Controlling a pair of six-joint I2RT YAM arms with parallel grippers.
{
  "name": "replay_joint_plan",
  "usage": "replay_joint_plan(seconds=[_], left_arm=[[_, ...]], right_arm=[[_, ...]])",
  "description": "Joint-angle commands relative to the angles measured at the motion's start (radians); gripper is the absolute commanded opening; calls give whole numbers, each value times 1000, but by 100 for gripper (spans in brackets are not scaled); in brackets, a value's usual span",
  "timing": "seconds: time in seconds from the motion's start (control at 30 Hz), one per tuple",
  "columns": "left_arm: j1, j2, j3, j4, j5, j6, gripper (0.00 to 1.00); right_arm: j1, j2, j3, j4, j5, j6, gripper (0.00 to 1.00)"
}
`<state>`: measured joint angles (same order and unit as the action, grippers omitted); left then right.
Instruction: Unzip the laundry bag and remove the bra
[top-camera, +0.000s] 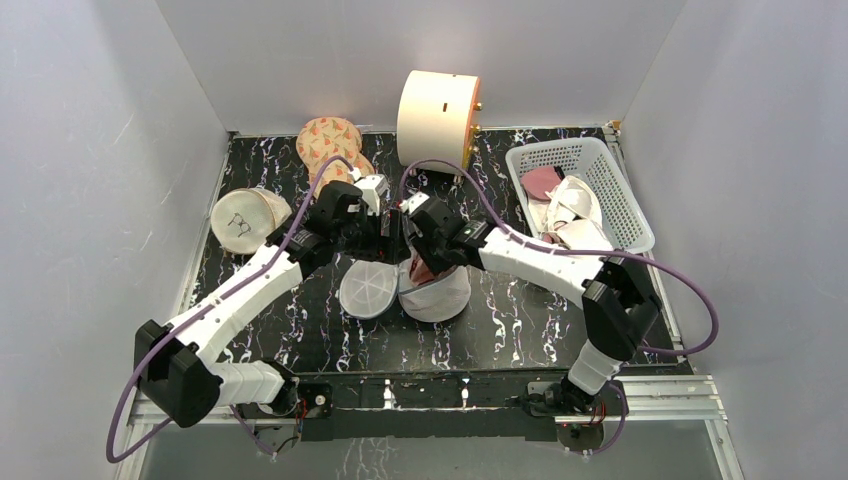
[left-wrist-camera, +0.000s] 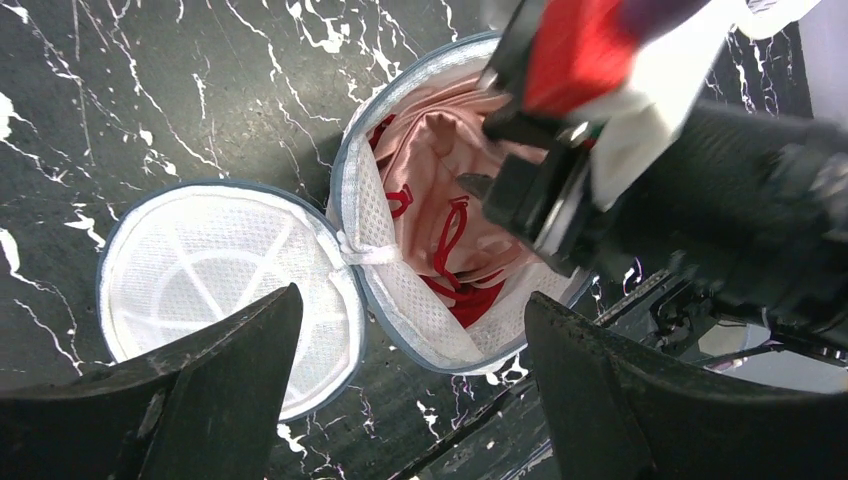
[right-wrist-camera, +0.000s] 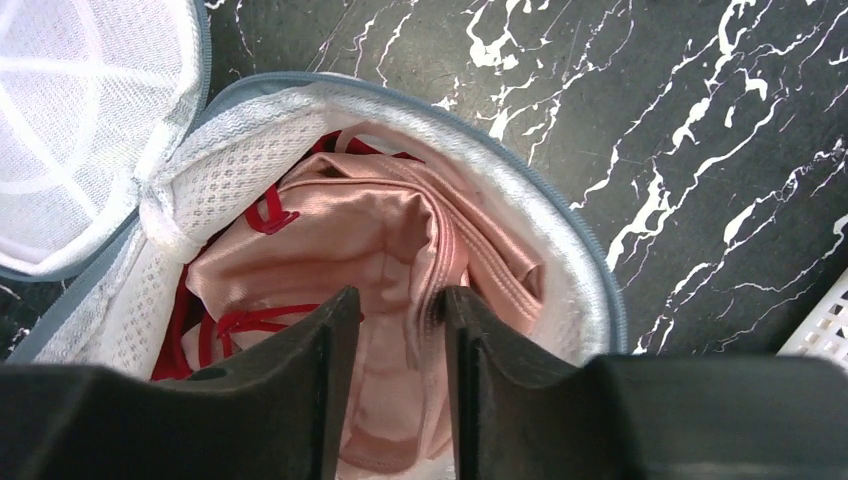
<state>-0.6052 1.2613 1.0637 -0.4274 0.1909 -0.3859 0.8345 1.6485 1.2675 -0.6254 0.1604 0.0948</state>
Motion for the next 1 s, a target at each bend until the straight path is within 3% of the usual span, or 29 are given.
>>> replay_joint_plan(seconds=[0.0, 0.17, 0.5, 0.97], left_arm=[[-2, -55, -2, -13, -34, 5, 81], [-2, -72, -6, -10, -49, 2, 81], [-3, -139, -40, -2, -158, -7, 81], [-2, -191, -46, 23, -216, 6, 82]], right_arm=[[60, 21, 51, 36, 161, -15, 27], [82, -31, 49, 49, 173, -5, 0], [83, -250, -52, 182, -56, 63, 0], [83, -402, -44, 252, -60, 134, 0]])
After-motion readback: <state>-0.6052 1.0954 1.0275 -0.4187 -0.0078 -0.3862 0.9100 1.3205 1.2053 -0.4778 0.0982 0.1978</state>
